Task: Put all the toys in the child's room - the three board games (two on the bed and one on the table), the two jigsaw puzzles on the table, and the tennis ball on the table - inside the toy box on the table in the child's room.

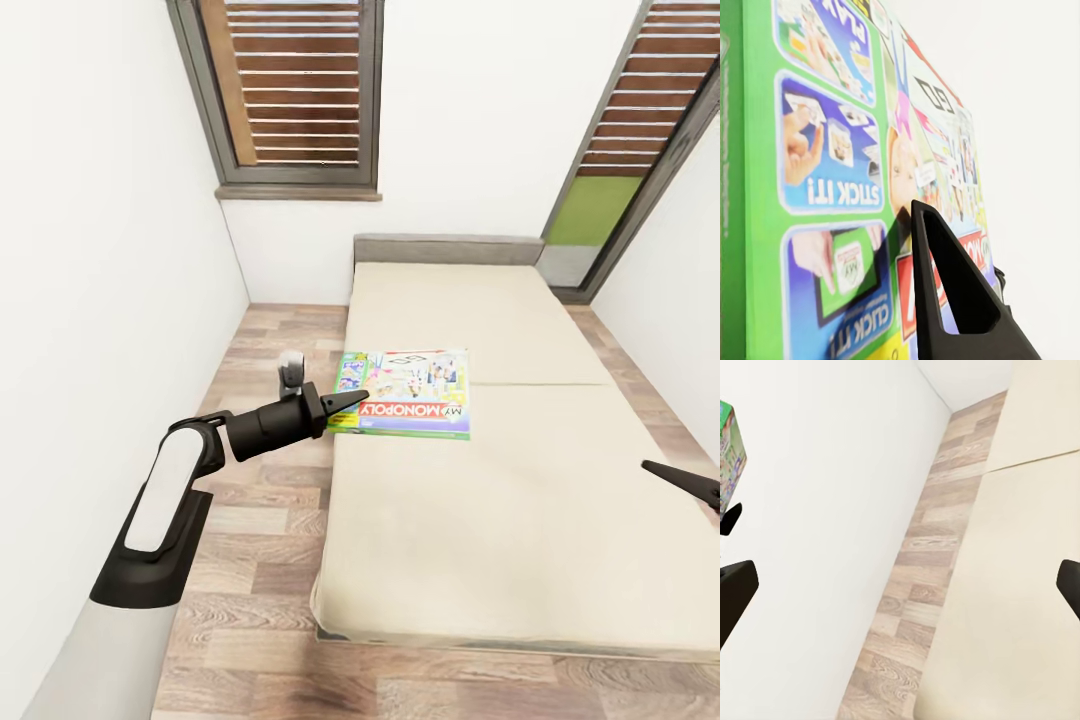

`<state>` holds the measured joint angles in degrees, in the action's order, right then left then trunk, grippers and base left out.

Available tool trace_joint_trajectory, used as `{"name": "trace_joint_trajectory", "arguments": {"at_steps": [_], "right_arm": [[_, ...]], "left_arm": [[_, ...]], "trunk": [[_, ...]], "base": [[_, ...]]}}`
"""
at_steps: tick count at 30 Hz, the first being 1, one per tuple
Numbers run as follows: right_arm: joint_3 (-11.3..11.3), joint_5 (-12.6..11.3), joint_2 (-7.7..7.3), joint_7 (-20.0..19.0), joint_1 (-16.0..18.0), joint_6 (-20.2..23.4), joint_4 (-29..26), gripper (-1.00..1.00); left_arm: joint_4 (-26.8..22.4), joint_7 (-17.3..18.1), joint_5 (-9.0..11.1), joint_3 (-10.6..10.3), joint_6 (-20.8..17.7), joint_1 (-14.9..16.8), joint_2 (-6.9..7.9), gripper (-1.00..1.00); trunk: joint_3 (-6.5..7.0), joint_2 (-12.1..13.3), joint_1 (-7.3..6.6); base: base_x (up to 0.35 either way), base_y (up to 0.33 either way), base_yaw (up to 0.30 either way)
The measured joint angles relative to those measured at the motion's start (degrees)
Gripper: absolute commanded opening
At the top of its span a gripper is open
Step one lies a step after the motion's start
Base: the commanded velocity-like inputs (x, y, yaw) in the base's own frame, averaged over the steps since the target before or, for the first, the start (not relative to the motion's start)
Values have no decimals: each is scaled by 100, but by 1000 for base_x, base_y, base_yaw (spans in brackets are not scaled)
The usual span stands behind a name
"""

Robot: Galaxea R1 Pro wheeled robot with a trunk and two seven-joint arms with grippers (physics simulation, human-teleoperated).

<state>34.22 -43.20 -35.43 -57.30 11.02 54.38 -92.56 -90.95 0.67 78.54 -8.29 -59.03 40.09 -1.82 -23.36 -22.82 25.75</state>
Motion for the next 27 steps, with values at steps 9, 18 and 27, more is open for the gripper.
{"name": "trace_joint_trajectory", "arguments": {"at_steps": [9,18,27], "right_arm": [[-26,1,2,-1,0,-9,0,100],[-129,1,19,5,-3,-11,0,100],[-822,36,104,323,59,-17,0,100]], "left_arm": [[17,3,3,-6,-1,2,-15,-100],[20,1,3,-12,0,3,-24,-100],[21,16,9,-6,-7,2,-17,-100]], "trunk": [[84,0,0],[168,0,0],[252,0,0]], "base": [[0,0,0],[0,0,10],[0,0,57]]}}
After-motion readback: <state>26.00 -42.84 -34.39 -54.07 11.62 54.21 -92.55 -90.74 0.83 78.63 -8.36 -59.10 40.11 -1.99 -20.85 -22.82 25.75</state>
